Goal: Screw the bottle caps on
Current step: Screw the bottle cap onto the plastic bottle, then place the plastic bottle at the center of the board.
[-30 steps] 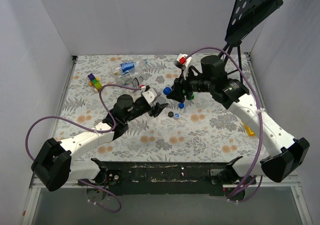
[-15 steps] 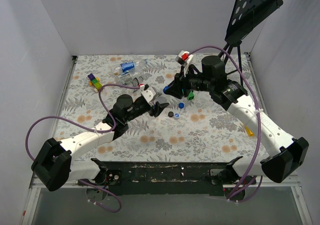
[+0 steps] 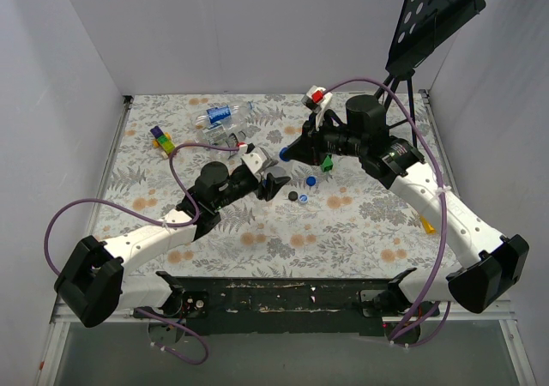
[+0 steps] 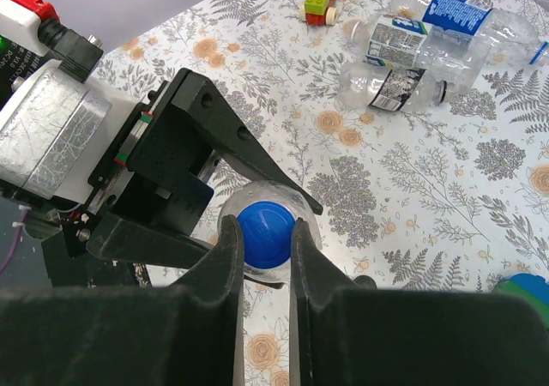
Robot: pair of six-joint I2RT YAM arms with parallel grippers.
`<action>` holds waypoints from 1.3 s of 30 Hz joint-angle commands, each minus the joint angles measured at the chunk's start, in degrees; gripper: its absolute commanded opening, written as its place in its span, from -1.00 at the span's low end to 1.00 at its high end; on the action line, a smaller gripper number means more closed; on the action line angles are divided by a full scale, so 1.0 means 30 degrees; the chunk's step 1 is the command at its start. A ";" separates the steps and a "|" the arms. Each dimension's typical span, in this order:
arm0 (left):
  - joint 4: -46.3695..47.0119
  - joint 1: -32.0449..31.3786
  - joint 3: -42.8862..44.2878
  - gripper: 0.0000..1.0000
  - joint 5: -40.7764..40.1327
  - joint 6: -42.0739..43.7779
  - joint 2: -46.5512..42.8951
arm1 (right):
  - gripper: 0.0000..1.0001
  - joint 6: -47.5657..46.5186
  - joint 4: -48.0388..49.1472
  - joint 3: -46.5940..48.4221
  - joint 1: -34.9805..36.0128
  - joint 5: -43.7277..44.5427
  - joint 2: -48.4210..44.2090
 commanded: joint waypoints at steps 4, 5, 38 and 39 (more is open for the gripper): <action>0.0172 -0.0082 0.0686 -0.57 -0.0224 -0.0375 -0.0085 | -0.59 -0.0295 -0.0453 0.0485 0.0141 -0.0145 -0.0230; 0.0172 -0.0082 0.0686 -0.63 -0.0224 -0.0376 -0.0114 | -0.43 -0.0265 -0.0366 0.0456 0.0112 -0.0525 -0.0200; 0.0348 -0.0024 0.0510 0.88 -0.3442 -0.1313 -0.0583 | -0.97 -0.2081 -0.3262 0.0456 -0.1291 0.6553 -0.1545; 0.0290 0.0005 0.0597 0.89 -0.3823 -0.1371 -0.0554 | -0.97 -0.2110 -0.3440 0.0282 -0.1875 0.6880 -0.1751</action>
